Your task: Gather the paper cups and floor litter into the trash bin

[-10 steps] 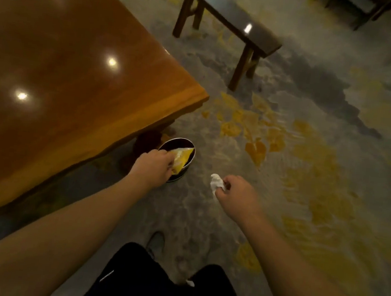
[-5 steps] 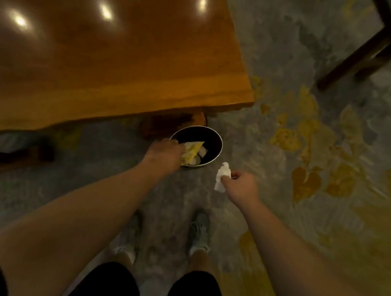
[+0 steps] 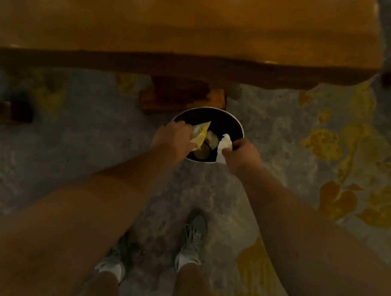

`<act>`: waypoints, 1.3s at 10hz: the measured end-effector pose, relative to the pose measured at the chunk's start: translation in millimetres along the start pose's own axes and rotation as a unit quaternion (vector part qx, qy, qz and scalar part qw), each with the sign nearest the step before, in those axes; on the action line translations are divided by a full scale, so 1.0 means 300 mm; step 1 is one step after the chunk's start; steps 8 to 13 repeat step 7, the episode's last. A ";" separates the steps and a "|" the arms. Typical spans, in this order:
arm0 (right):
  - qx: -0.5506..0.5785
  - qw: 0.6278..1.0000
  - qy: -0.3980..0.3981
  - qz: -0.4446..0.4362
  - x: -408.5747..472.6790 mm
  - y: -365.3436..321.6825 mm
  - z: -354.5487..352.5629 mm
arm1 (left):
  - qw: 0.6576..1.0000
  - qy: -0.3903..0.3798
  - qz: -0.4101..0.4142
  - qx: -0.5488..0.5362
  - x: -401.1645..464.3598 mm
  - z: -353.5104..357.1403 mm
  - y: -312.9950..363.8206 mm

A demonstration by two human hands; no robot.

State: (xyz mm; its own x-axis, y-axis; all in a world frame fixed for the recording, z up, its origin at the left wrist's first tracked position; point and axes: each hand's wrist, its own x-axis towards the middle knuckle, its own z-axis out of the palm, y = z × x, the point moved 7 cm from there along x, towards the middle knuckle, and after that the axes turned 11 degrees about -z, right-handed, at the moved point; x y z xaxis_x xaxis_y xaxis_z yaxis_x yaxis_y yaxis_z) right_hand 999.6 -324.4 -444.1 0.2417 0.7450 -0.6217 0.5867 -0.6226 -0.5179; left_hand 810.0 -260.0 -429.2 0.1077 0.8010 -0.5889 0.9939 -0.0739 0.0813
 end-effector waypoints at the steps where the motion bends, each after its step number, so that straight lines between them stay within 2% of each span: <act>1: 0.013 1.000 0.007 0.011 0.027 0.020 0.038 | 0.997 0.020 -0.019 -0.068 0.000 -0.010 -0.047; 2: -0.014 1.000 0.008 -0.008 -0.005 -0.002 0.054 | 0.996 0.050 -0.009 -0.071 -0.039 -0.044 -0.096; 3: -0.062 0.997 -0.003 -0.039 -0.075 -0.067 0.049 | 0.996 0.044 -0.005 -0.079 -0.099 -0.086 -0.140; 4: -0.108 0.988 -0.020 -0.109 -0.155 -0.193 0.037 | 0.996 0.048 0.007 -0.074 -0.182 -0.159 -0.187; 6: -0.213 0.947 -0.013 -0.241 -0.378 -0.506 -0.085 | 0.993 0.094 0.042 -0.055 -0.450 -0.420 -0.255; 7: -0.224 0.931 0.003 -0.287 -0.551 -0.637 -0.174 | 0.990 0.114 0.056 -0.068 -0.608 -0.576 -0.314; 13: -0.224 0.931 0.003 -0.287 -0.551 -0.637 -0.174 | 0.990 0.114 0.056 -0.068 -0.608 -0.576 -0.314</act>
